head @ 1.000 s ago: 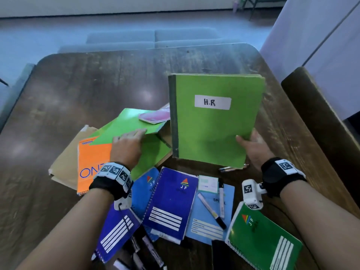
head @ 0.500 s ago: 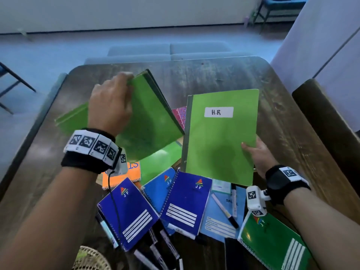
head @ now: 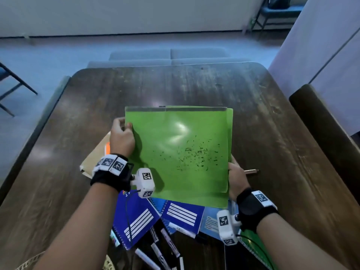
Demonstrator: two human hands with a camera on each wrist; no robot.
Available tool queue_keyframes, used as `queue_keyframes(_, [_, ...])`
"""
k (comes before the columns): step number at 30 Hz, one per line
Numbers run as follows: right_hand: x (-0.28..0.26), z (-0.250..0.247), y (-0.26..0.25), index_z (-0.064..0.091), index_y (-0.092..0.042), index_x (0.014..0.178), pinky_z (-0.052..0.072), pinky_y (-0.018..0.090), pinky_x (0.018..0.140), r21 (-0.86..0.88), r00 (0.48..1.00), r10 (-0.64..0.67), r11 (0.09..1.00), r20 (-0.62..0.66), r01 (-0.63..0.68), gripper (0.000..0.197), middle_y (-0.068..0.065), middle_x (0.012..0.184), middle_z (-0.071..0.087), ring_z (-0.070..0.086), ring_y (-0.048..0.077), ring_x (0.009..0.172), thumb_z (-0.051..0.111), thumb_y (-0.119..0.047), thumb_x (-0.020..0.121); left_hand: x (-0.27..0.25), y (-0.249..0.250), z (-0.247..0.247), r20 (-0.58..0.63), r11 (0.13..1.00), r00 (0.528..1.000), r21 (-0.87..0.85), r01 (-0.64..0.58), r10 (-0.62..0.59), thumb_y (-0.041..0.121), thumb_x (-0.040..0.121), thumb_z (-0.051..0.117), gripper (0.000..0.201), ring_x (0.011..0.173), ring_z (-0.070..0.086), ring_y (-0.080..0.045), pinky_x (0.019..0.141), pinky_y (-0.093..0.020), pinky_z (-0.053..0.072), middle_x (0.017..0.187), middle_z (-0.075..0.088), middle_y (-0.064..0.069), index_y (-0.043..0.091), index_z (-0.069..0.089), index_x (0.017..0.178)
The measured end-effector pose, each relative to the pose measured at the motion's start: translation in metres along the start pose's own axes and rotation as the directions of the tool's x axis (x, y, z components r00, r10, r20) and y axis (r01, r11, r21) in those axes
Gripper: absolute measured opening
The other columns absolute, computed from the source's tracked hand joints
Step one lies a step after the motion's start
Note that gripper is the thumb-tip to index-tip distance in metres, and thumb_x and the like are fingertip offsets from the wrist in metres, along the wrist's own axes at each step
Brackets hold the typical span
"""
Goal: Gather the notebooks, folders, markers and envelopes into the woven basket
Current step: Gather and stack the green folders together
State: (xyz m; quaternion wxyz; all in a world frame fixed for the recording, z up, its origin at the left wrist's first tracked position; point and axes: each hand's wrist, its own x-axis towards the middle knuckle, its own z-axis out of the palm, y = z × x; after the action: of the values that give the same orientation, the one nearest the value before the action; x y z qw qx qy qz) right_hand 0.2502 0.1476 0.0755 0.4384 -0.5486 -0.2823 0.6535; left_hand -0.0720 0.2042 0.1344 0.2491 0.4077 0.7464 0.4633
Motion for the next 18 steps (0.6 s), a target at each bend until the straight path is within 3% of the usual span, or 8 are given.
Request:
queue_keyframes(3, [-0.002, 0.002, 0.000, 0.074, -0.031, 0.112, 0.054, 0.059, 0.092, 0.037, 0.999, -0.012, 0.999, -0.036, 0.013, 0.042, 0.017, 0.122, 0.070, 0.067, 0.041, 0.108, 0.047, -0.006, 0.092, -0.012, -0.012, -0.002, -0.052, 0.999, 0.999, -0.047, 0.014, -0.016, 0.016, 0.101, 0.050, 0.016, 0.108, 0.060, -0.027, 0.089, -0.030, 0.045, 0.109, 0.061, -0.004, 0.011, 0.056, 0.115])
queue_keyframes(6, [0.005, -0.006, -0.002, 0.060, -0.022, 0.132, 0.049, 0.054, 0.102, 0.012, 0.995, 0.002, 1.000, -0.097, -0.001, 0.040, 0.009, 0.125, 0.070, 0.066, 0.030, 0.116, 0.048, -0.013, 0.095, -0.022, 0.012, -0.023, -0.177, 0.970, 0.969, -0.136, -0.199, 0.174, 0.013, 0.099, 0.053, 0.010, 0.087, 0.063, -0.007, 0.081, -0.027, 0.049, 0.095, 0.063, 0.001, 0.022, 0.053, 0.100])
queue_keyframes(8, [0.015, -0.014, 0.004, 0.064, -0.027, 0.123, 0.041, 0.053, 0.112, -0.090, 0.992, -0.024, 0.996, -0.123, 0.013, 0.034, 0.008, 0.140, 0.060, 0.055, 0.027, 0.131, 0.050, -0.017, 0.094, -0.038, 0.041, -0.040, -0.244, 0.916, 0.916, -0.172, -0.363, 0.318, 0.013, 0.099, 0.052, 0.018, 0.069, 0.055, 0.007, 0.067, -0.019, 0.044, 0.083, 0.058, 0.009, 0.031, 0.050, 0.095])
queue_keyframes(10, [0.027, -0.019, 0.014, 0.064, -0.032, 0.123, 0.034, 0.053, 0.117, -0.175, 0.989, -0.027, 0.985, -0.147, 0.001, 0.036, 0.007, 0.154, 0.045, 0.043, 0.028, 0.141, 0.050, -0.024, 0.091, -0.061, 0.063, -0.050, -0.251, 0.850, 0.859, -0.183, -0.494, 0.445, 0.016, 0.100, 0.051, 0.018, 0.063, 0.051, 0.003, 0.060, -0.019, 0.041, 0.078, 0.057, 0.010, 0.034, 0.049, 0.097])
queue_keyframes(12, [0.029, -0.021, 0.014, 0.052, -0.019, 0.142, 0.038, 0.055, 0.114, -0.119, 0.986, 0.021, 0.992, -0.167, -0.041, 0.056, 0.012, 0.149, 0.049, 0.050, 0.032, 0.134, 0.057, -0.023, 0.087, -0.088, 0.074, -0.050, -0.211, 0.802, 0.819, -0.183, -0.569, 0.533, 0.021, 0.101, 0.052, 0.014, 0.066, 0.055, -0.006, 0.061, -0.027, 0.044, 0.081, 0.061, 0.009, 0.036, 0.050, 0.102])
queue_keyframes(15, [0.030, -0.023, 0.011, 0.052, -0.003, 0.136, 0.047, 0.059, 0.103, -0.057, 0.987, 0.036, 0.997, -0.155, -0.045, 0.041, 0.028, 0.124, 0.064, 0.063, 0.041, 0.111, 0.055, -0.005, 0.095, -0.131, 0.081, -0.044, -0.072, 0.743, 0.761, -0.172, -0.647, 0.645, 0.020, 0.099, 0.054, 0.012, 0.077, 0.061, -0.001, 0.069, -0.023, 0.048, 0.093, 0.064, 0.019, 0.032, 0.057, 0.101])
queue_keyframes(17, [0.036, -0.031, 0.019, 0.055, 0.002, 0.130, 0.052, 0.055, 0.092, -0.036, 0.984, 0.045, 0.998, -0.174, -0.052, 0.038, 0.029, 0.115, 0.067, 0.065, 0.039, 0.100, 0.055, -0.005, 0.093, -0.157, 0.085, -0.041, 0.121, 0.683, 0.675, -0.209, -0.699, 0.728, 0.011, 0.097, 0.058, 0.014, 0.086, 0.061, 0.010, 0.076, -0.013, 0.047, 0.100, 0.064, 0.029, 0.024, 0.063, 0.102])
queue_keyframes(18, [0.037, -0.034, 0.024, 0.057, 0.001, 0.128, 0.054, 0.049, 0.087, -0.033, 0.983, 0.056, 0.997, -0.173, -0.063, 0.036, 0.024, 0.112, 0.069, 0.066, 0.037, 0.099, 0.056, -0.008, 0.093, -0.168, 0.083, -0.037, 0.246, 0.659, 0.612, -0.255, -0.707, 0.752, 0.010, 0.095, 0.060, 0.014, 0.093, 0.063, 0.009, 0.081, -0.014, 0.050, 0.107, 0.066, 0.029, 0.018, 0.067, 0.104])
